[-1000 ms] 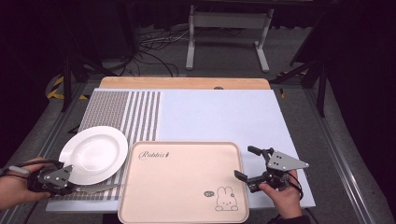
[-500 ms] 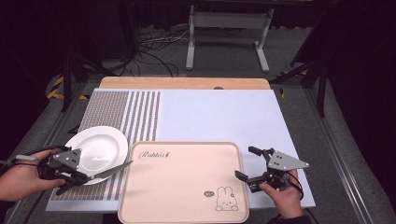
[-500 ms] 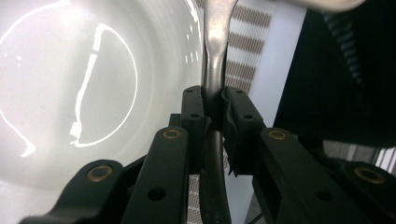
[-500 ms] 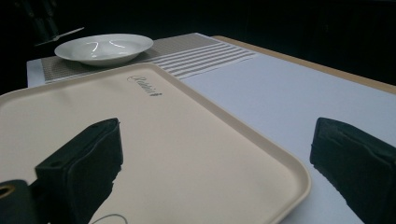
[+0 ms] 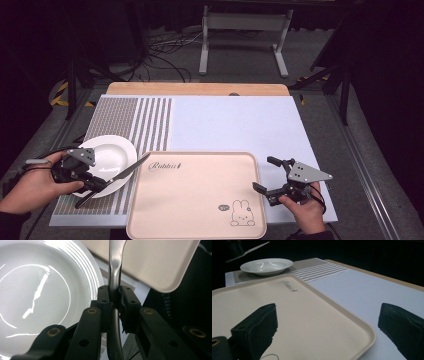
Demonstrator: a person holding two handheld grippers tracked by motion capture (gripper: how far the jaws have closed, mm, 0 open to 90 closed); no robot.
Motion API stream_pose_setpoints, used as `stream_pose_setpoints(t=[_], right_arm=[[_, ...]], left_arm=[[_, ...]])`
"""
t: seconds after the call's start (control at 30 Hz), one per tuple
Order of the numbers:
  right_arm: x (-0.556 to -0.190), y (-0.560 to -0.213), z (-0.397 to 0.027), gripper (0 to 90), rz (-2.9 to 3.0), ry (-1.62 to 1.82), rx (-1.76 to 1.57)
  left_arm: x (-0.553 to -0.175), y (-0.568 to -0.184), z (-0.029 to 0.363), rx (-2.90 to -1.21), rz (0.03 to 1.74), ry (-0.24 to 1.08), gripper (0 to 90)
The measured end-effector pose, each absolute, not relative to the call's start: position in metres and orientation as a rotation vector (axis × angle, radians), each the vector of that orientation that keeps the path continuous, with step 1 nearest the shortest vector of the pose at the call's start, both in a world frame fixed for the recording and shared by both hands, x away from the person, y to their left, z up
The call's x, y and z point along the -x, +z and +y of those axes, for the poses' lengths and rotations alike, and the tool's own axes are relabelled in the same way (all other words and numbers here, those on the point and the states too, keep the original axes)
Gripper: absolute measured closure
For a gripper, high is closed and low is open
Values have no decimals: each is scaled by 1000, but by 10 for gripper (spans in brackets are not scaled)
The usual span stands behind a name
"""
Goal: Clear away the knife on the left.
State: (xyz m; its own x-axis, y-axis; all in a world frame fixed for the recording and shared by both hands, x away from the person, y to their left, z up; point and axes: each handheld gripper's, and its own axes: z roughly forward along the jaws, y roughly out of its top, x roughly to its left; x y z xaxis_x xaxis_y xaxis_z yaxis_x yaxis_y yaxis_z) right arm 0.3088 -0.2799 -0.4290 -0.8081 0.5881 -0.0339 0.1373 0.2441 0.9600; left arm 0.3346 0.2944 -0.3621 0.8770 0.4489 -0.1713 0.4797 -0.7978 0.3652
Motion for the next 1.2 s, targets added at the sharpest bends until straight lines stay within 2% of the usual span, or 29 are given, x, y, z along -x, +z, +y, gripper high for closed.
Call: stream_pose_setpoints(t=[0.17, 0.73, 1.2], right_arm=[[-309, -429, -280, 33, 2135, 1585, -667], [-309, -429, -282, 35, 2132, 1584, -665], [-308, -428, -287, 35, 2121, 1583, -674]], left_arm=[[-333, -360, 285, -2616, 687, -114, 796], [-330, -366, 244, -2494, 862, -233, 795], [-330, -381, 217, -2456, 892, -295, 795]])
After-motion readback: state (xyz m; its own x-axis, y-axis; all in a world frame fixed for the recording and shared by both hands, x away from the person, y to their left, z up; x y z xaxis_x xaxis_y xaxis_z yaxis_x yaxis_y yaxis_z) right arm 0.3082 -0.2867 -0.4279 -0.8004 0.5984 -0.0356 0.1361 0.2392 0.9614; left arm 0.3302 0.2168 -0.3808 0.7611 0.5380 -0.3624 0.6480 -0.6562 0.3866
